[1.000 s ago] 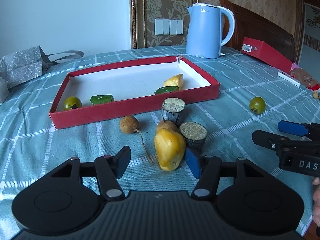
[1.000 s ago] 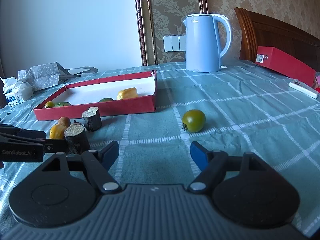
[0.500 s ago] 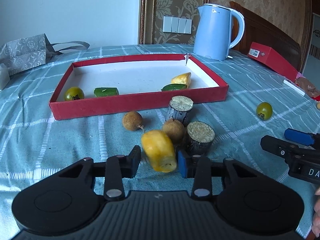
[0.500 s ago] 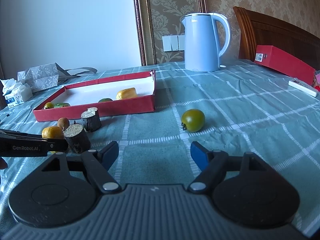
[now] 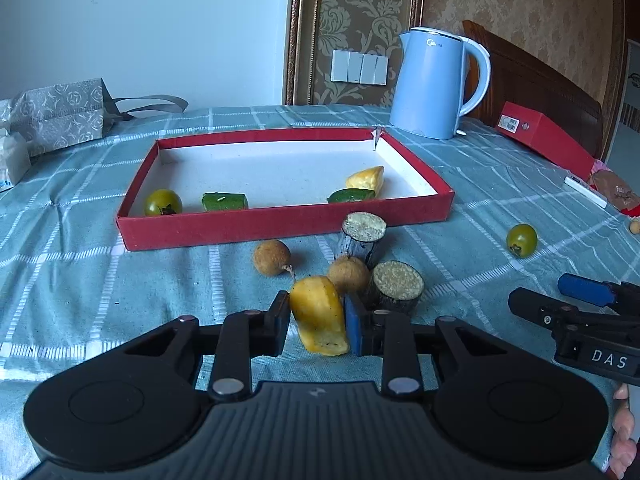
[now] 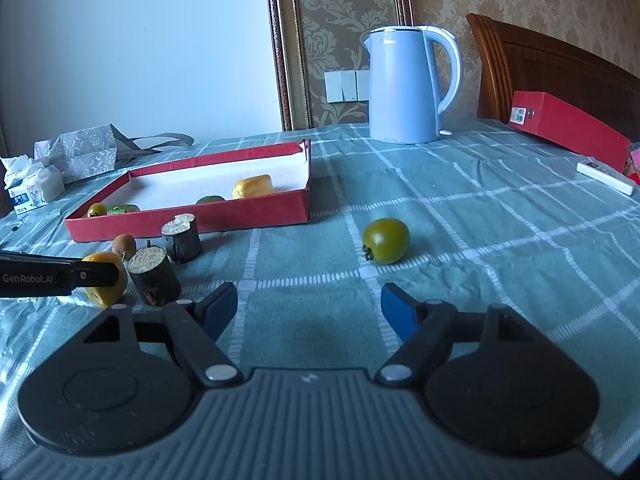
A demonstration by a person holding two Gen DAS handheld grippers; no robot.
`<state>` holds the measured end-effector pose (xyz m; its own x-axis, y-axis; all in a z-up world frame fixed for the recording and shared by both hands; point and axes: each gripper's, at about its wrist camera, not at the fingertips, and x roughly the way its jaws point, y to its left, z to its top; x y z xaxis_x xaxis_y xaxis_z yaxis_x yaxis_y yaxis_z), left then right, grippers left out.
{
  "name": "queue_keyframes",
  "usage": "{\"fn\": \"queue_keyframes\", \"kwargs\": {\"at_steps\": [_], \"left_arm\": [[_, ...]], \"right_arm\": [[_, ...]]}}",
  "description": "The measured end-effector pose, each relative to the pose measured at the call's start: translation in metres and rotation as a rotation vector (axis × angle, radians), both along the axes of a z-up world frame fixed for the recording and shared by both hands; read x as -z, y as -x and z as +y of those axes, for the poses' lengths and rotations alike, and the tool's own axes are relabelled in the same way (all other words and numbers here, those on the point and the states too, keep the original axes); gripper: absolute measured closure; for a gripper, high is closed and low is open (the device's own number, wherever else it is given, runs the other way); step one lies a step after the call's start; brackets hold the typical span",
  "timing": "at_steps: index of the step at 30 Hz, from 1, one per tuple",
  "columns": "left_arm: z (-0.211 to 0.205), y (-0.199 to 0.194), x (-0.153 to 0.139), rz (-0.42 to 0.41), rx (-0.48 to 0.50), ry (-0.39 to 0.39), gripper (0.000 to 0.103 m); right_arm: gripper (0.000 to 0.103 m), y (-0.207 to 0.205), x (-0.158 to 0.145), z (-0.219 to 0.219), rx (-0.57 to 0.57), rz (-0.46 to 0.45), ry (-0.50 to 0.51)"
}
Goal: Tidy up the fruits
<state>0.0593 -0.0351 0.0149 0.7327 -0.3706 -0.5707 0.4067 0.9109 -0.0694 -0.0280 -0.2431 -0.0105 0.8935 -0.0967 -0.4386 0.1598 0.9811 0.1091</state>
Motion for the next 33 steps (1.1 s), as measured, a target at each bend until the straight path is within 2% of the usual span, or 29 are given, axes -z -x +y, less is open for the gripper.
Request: {"fn": "queue_keyframes", "kwargs": {"at_steps": [17, 23, 27, 30, 33], "left_arm": [[0.019, -0.002, -0.002, -0.01, -0.064, 0.004, 0.075], [0.03, -0.004, -0.004, -0.03, -0.123, 0.002, 0.075], [0.045, -0.007, -0.011, -0.074, -0.189, -0.01, 0.075], [0.053, -0.013, -0.015, -0.077, -0.207, -0.002, 0.075], [0.055, -0.017, -0.017, -0.093, -0.214, -0.014, 0.075]], "right_arm": [[0.025, -0.001, 0.0, 0.001, 0.006, 0.006, 0.013], [0.025, -0.001, -0.001, 0.001, 0.008, 0.007, 0.014], [0.025, 0.001, -0.004, 0.006, -0.009, 0.002, 0.035], [0.027, 0.0, -0.01, 0.014, -0.044, -0.012, 0.058], [0.029, -0.004, -0.016, 0.011, -0.022, -0.03, 0.078]]}}
